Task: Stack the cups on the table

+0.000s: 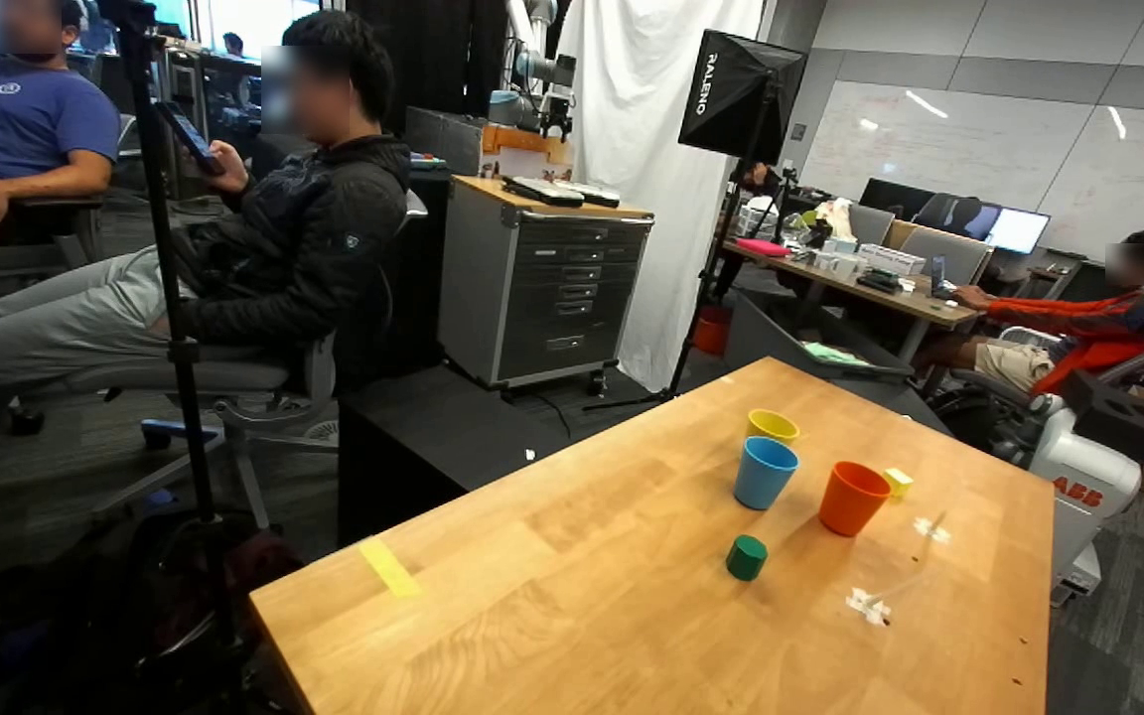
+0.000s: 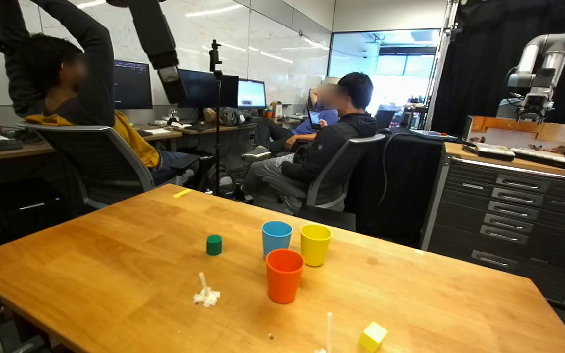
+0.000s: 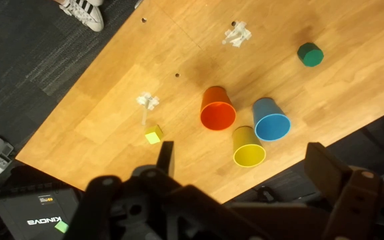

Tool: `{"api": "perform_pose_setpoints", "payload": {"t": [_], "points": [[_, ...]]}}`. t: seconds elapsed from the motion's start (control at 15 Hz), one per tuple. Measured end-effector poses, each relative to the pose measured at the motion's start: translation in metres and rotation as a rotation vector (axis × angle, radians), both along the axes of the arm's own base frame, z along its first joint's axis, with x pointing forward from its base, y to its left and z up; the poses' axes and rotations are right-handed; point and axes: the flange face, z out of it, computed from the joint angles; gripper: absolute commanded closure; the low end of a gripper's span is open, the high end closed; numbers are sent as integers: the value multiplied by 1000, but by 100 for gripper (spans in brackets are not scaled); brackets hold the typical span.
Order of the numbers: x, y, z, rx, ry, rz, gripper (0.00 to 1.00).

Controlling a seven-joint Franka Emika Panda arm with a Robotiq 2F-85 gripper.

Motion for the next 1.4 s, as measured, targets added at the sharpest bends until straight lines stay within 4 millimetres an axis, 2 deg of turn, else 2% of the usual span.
{"api": "perform_pose_setpoints", "payload": {"t": [0.4,0.8,1.13,1.4], "points": [[26,-83,-4,63,-162,-209,0],[78,-149,-33,145,-161,-350,0],[120,-181,-73,172,-113,-348,0],[134,-186,-112,174,-53,-293,0]]}}
